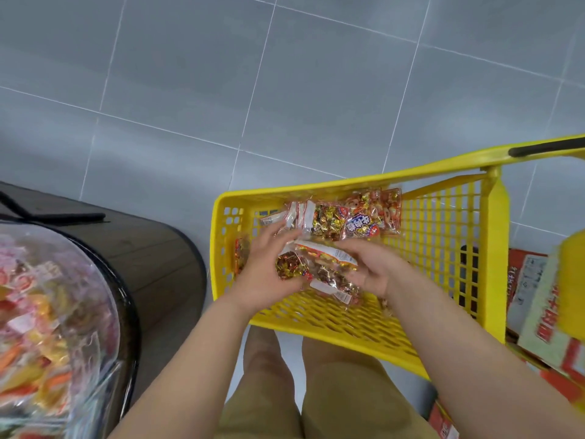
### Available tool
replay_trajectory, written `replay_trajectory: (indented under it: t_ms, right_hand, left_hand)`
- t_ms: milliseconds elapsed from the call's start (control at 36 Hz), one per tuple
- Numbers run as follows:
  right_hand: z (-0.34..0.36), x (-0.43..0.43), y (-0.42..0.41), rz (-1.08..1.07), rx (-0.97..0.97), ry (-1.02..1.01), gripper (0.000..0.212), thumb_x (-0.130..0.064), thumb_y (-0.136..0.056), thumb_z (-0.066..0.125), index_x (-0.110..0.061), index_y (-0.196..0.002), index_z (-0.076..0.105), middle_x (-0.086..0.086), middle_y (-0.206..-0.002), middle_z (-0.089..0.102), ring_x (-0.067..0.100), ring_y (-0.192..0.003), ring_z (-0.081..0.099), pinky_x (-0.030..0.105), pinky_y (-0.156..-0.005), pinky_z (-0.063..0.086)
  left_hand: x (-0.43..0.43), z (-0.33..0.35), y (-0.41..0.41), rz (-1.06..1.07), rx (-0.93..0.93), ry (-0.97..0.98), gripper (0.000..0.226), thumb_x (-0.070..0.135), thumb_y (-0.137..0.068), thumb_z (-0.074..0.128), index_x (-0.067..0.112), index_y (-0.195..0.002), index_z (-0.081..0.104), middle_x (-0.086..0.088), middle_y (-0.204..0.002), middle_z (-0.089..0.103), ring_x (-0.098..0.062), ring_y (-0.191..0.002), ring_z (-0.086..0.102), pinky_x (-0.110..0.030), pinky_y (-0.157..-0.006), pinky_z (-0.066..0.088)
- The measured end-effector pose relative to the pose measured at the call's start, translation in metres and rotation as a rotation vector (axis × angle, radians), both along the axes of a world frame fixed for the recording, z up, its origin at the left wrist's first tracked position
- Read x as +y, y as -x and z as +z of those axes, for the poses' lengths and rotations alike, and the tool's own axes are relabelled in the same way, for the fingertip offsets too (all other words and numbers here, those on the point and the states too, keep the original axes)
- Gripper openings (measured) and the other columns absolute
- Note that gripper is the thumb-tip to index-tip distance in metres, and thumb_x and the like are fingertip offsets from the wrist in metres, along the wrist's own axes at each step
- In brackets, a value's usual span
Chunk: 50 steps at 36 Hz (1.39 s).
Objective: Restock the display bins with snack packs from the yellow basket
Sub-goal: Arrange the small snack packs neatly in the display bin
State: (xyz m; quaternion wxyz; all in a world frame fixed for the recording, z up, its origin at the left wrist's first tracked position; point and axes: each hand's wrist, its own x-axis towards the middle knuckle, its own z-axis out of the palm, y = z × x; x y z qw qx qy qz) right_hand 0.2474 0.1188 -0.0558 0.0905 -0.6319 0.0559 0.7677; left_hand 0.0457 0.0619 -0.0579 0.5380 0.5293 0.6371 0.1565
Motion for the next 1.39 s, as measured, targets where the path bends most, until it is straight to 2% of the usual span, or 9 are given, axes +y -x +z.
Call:
replay_trajectory:
  t_ms: [250, 361, 472, 583, 806, 1028, 1111, 1167, 1389]
  right_hand:
    - [-0.027, 0.004, -0.003, 0.432, 0.308, 0.203, 0.049, -0.048, -0.091, 0.048, -0.006, -0.116, 0.056, 0.014, -0.093, 0.069, 0.016, -0.068, 0.068, 0.021, -0.046, 0.053]
    - [-0.046, 0.007, 0.001, 0.527, -0.047, 0.052, 0.036, -0.045, -0.093, 0.051, -0.013, -0.111, 0.054, 0.007, -0.109, 0.062, 0.021, -0.095, 0.062, 0.030, -0.069, 0.053]
    - [-0.073, 0.015, 0.009, 0.512, -0.546, -0.265, 0.010, -0.022, -0.089, 0.057, -0.015, -0.097, 0.057, 0.003, -0.078, 0.055, 0.014, -0.066, 0.054, 0.033, -0.070, 0.048]
    - [-0.096, 0.023, 0.028, 0.524, -0.552, -0.199, 0.078, -0.041, -0.083, 0.067, -0.007, -0.144, 0.031, 0.012, -0.136, 0.049, 0.032, -0.125, 0.046, 0.039, -0.101, 0.041]
    - [-0.123, 0.029, 0.050, 0.629, -0.679, -0.008, 0.126, -0.058, -0.063, 0.077, -0.012, -0.149, -0.002, 0.015, -0.153, 0.019, 0.038, -0.136, 0.026, 0.048, -0.107, 0.030]
    - [-0.119, 0.011, 0.019, 0.404, -0.617, -0.163, 0.104, -0.046, -0.067, 0.081, -0.015, -0.148, 0.023, 0.011, -0.140, 0.045, 0.034, -0.124, 0.048, 0.048, -0.103, 0.041]
    - [-0.101, 0.005, 0.002, 0.282, -0.504, -0.139, 0.091, -0.042, -0.069, 0.081, -0.015, -0.143, 0.035, 0.006, -0.098, 0.064, 0.020, -0.081, 0.062, 0.043, -0.096, 0.047]
    - [-0.085, 0.000, -0.007, 0.312, -0.477, -0.197, 0.092, -0.040, -0.070, 0.080, -0.015, -0.144, 0.032, 0.005, -0.122, 0.059, 0.014, -0.085, 0.058, 0.034, -0.089, 0.045]
    - [-0.017, -0.015, 0.003, 0.720, -0.372, -1.199, 0.029, -0.013, -0.086, 0.066, -0.023, -0.113, 0.067, -0.007, -0.116, 0.063, 0.013, -0.111, 0.055, 0.041, -0.100, 0.045]
  left_hand:
    - [0.008, 0.001, 0.002, 0.289, -0.299, 0.220, 0.025, 0.010, -0.076, 0.080, 0.032, -0.080, 0.069, 0.018, -0.079, 0.071, 0.000, -0.075, 0.065, -0.020, -0.070, 0.053]
    - [0.004, -0.009, 0.008, 0.552, -0.296, 0.365, 0.008, 0.023, -0.086, 0.071, 0.029, -0.092, 0.073, 0.000, -0.096, 0.076, -0.021, -0.094, 0.071, -0.052, -0.087, 0.055]
    - [-0.004, -0.016, 0.017, 0.871, -0.450, 0.468, 0.027, 0.018, -0.093, 0.061, 0.016, -0.120, 0.063, -0.007, -0.107, 0.074, -0.029, -0.099, 0.070, -0.047, -0.079, 0.057]
    - [-0.012, -0.020, 0.024, 1.018, -0.445, 0.506, 0.024, 0.018, -0.097, 0.055, 0.019, -0.120, 0.060, -0.007, -0.114, 0.071, -0.027, -0.104, 0.068, -0.047, -0.090, 0.054]
    - [-0.026, -0.025, 0.041, 1.112, -0.451, 0.532, 0.032, 0.015, -0.096, 0.055, 0.013, -0.128, 0.057, -0.012, -0.113, 0.071, -0.029, -0.100, 0.070, -0.045, -0.085, 0.055]
    - [-0.025, -0.026, 0.048, 1.092, -0.486, 0.518, 0.030, 0.003, -0.093, 0.056, 0.017, -0.119, 0.059, -0.006, -0.101, 0.075, -0.025, -0.089, 0.073, -0.036, -0.065, 0.059]
    - [-0.022, -0.025, 0.044, 1.146, -0.499, 0.558, 0.021, 0.006, -0.093, 0.057, 0.017, -0.111, 0.062, -0.002, -0.090, 0.077, -0.018, -0.077, 0.074, -0.029, -0.054, 0.057]
    - [-0.019, -0.024, 0.042, 1.140, -0.495, 0.599, 0.019, 0.008, -0.093, 0.058, 0.016, -0.111, 0.061, -0.003, -0.089, 0.077, -0.018, -0.076, 0.074, -0.029, -0.054, 0.057]
    - [-0.007, -0.010, 0.025, 0.987, -0.547, 0.783, 0.018, 0.010, -0.095, 0.055, 0.010, -0.112, 0.061, -0.009, -0.091, 0.075, -0.021, -0.074, 0.073, -0.032, -0.058, 0.060]
